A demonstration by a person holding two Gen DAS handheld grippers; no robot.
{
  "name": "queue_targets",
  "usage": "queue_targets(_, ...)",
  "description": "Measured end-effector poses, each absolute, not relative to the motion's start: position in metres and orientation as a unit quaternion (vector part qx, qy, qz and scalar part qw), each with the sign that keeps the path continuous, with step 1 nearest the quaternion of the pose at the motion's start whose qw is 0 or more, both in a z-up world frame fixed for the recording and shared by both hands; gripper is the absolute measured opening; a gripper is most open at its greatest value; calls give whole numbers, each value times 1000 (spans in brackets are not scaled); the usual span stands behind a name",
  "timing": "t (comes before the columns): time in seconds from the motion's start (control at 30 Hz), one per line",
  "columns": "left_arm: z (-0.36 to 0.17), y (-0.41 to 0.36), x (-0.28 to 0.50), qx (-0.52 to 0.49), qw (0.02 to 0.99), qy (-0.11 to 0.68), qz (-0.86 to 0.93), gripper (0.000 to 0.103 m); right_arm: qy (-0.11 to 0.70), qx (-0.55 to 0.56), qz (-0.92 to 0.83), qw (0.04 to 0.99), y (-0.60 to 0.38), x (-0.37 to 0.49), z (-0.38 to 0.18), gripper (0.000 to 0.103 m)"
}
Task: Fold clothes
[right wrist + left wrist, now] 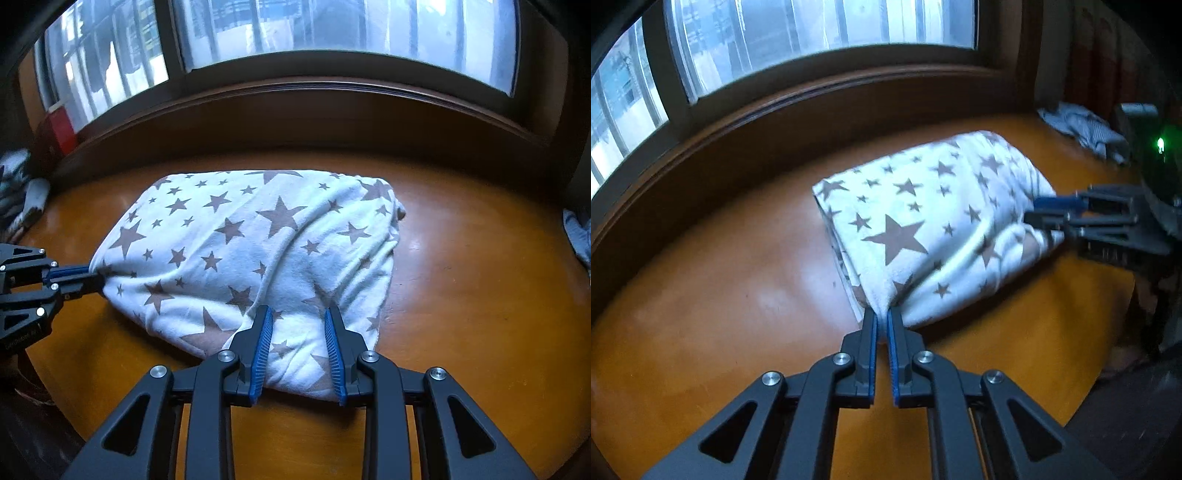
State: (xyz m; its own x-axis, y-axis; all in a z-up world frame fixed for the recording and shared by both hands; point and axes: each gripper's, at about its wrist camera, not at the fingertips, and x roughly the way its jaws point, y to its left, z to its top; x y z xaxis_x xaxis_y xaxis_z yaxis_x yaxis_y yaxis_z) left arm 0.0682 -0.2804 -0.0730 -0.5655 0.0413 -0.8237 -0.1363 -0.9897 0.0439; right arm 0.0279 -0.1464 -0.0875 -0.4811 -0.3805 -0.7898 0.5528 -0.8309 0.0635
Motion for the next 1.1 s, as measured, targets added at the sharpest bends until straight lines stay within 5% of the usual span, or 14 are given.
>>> queue_targets(0.13,-67,-280,71,-471,71,47,878,8,95,414,-865,266,-131,47,-73,36)
queue_targets(0.23,-52,-289,76,-462,70,34,884,22,92,426,-860,265,-112,60,-74,45)
queue_targets(0.57,-60,-289,38,-436,73,-3,897,33,124,422,-863,248,-114,61,-95,45)
queue_targets(0.67,-76,-276,30,-445,49,29,894,33,137,410,-865,254,-121,56,-96,31)
queue_targets(0.7,-82,-271,27,-448,41,40,892,38,142,408,-866,253,-124,55,-96,13)
queue_targets(0.77,-93,-262,21,-454,25,62,889,45,151,403,-867,251,-127,56,-92,8)
queue_targets(0.83,-101,-257,18,-458,12,80,885,55,181,381,-874,240,-130,64,-78,5)
queue_targets(1.1,-102,-273,15,-469,-10,58,881,57,194,376,-894,146,-59,50,-59,0)
